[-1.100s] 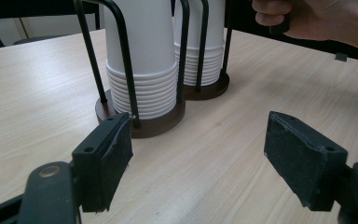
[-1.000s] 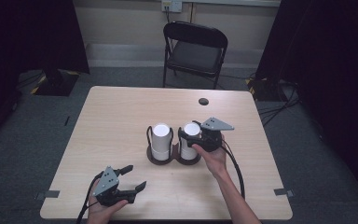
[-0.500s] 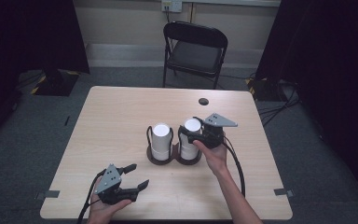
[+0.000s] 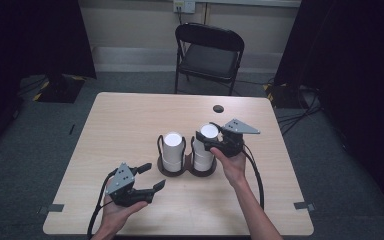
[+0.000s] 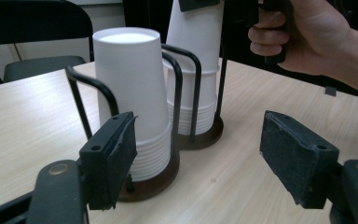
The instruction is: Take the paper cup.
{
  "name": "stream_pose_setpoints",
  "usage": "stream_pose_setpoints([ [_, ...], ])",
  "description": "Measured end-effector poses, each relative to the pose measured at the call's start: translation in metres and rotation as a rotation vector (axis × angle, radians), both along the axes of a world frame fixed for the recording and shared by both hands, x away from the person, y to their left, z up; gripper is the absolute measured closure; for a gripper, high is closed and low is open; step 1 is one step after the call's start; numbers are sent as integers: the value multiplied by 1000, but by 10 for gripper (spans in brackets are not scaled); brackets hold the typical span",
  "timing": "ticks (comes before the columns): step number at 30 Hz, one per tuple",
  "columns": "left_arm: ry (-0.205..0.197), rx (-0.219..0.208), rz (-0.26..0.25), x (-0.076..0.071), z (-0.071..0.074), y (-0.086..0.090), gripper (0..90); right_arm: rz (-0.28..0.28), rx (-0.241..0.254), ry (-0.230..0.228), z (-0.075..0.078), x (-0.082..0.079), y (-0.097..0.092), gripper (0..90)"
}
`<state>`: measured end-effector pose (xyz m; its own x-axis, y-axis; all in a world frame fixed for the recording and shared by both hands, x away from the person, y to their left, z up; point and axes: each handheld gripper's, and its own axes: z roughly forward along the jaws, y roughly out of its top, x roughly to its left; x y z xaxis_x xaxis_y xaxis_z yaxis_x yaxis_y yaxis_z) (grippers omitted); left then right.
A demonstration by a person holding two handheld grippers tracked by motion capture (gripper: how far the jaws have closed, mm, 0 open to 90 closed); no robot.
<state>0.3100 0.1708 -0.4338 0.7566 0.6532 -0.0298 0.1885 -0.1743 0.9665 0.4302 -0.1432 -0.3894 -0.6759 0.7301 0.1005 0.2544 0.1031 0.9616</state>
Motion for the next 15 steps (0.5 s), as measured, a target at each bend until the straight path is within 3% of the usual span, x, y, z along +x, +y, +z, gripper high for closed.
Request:
stream_pose_setpoints([
  [8,-17,-25,-11,-4,1,-2,272,-8,36,-11,2,-5,-2,344],
  [10,-21,-10,-20,-4,-1,-3,265,-16,67,-18,7,-7,-3,344],
  [11,-4,-4,-39,-3,-4,-5,269,-16,76,-19,8,-7,-4,344],
  [15,4,1,-48,-2,-11,-8,296,-13,81,-19,9,-7,-4,345],
])
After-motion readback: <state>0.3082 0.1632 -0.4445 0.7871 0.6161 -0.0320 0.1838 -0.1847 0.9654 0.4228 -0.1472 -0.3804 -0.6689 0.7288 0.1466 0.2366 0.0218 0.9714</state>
